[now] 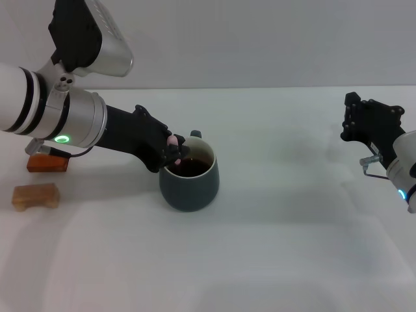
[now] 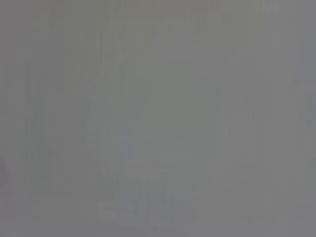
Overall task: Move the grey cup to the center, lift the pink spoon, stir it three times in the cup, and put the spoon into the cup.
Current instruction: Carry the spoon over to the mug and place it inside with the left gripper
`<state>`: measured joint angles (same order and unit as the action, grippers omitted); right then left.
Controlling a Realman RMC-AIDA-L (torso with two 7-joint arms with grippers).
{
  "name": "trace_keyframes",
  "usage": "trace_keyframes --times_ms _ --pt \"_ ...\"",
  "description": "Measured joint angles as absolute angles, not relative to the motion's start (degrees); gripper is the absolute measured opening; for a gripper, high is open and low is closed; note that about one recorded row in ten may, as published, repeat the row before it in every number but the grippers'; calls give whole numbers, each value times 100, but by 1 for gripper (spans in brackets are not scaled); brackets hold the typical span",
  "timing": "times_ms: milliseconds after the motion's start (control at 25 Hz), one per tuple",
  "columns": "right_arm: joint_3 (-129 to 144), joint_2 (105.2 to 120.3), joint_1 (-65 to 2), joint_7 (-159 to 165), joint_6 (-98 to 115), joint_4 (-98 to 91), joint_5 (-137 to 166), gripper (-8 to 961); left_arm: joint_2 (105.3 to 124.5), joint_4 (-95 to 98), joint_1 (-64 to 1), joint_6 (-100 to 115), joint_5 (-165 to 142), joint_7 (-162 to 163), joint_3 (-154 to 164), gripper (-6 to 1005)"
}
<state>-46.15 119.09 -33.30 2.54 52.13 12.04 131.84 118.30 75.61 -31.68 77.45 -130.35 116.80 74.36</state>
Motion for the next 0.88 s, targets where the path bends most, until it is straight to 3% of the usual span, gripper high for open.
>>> trace_keyframes --times_ms 720,880 --pt "-4606 11909 -3295 254 5212 1265 13184 4 11806 7456 -3173 7809 -12995 11840 7425 172" --pt "-4605 11909 -3280 255 5212 1267 13184 4 11808 7500 -3161 7815 -12980 11862 7408 297"
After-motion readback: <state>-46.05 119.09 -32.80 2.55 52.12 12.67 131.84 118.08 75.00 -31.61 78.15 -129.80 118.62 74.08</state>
